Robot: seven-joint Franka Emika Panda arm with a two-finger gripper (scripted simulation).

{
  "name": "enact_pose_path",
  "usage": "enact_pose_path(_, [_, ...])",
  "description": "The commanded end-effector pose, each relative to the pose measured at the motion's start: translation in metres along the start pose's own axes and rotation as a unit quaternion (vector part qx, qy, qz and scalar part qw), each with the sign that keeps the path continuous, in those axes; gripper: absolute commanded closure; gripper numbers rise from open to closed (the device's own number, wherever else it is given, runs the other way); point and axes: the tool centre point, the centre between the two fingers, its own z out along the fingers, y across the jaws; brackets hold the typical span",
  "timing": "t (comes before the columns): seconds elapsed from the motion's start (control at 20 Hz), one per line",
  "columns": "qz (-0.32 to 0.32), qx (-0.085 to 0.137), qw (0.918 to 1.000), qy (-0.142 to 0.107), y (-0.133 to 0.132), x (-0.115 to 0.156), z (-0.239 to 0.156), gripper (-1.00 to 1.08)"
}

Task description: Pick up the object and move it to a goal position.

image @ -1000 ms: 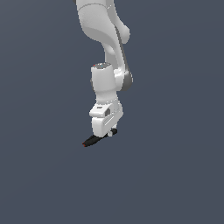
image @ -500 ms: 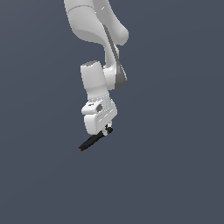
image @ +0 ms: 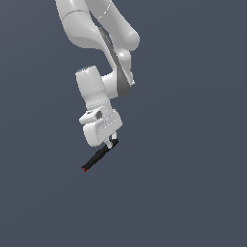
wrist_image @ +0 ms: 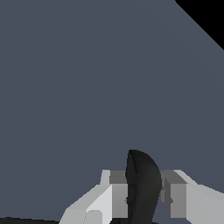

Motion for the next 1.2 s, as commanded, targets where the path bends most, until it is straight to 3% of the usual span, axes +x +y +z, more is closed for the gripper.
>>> enact_pose_path(0.0, [-0.010, -0.007, 0.9998, 0.017, 0.007, -0.003, -0.006, 1.08])
enact_pose_path(0.6, [-0.046, -0.024, 0.9948, 0.087, 0.026, -0.023, -0.019, 1.08])
enact_pose_path(1.15, [-0.059, -0.026, 0.9917, 0.112, 0.031, -0.029, -0.020, 1.08])
